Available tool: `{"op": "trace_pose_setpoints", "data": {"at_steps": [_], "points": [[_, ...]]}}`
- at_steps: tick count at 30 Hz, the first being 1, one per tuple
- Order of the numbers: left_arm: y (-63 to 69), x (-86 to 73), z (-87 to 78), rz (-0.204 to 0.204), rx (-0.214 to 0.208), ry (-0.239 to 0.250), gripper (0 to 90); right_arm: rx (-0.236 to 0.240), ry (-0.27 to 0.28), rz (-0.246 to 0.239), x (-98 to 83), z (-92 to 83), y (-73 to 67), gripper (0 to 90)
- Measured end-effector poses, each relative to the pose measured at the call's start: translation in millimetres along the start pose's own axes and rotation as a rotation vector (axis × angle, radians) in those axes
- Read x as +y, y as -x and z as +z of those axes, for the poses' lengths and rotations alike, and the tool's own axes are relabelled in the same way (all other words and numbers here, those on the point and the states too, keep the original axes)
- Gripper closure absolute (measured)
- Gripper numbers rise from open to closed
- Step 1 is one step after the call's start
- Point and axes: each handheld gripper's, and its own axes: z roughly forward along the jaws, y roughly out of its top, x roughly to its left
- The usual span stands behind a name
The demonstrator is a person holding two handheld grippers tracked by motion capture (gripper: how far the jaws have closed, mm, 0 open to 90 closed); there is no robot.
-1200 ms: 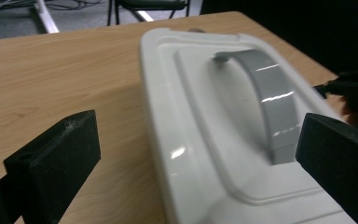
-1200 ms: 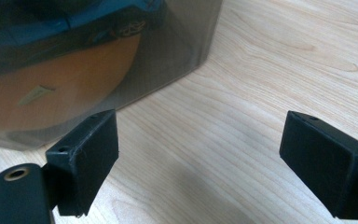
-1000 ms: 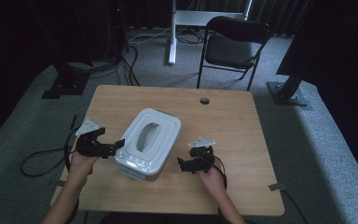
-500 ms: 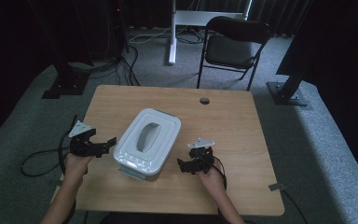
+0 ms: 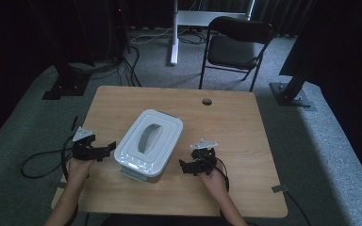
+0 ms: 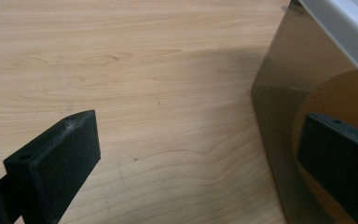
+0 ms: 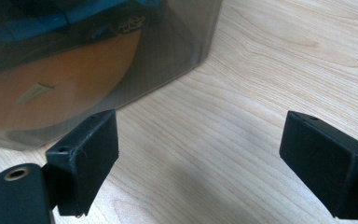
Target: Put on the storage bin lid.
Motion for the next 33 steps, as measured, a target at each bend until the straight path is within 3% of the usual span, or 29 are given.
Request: {"op": "trace_pose_setpoints", "data": {"at_steps": [4,10,16,24,33], "points": [[1.8,-6.0,7.9,0.013,0.018,-0.019,0.2,-0.002,0.0,0.0,-0.3,-0.3,0.5,11.1],[6.8,-12.8,17.2,0.026,0.014,-0.051,0.2,0.001,0.003,0.001,-0.8,-0.9,1.1,11.1],[16.3,-14.3,24.1,0.049,-0.006,-0.06,0.2,0.0,0.001,0.006,-1.9,-2.2,3.4,11.1],[21.8,-15.7,24.6,0.043,-0.027,-0.055,0.3,-0.001,0.002,0.011,-2.3,-3.5,4.7,11.1],[36.2,-17.9,25.3,0.063,-0.065,-0.068,0.2,-0.008,0.006,0.009,-1.9,-5.4,6.6,11.1]]}}
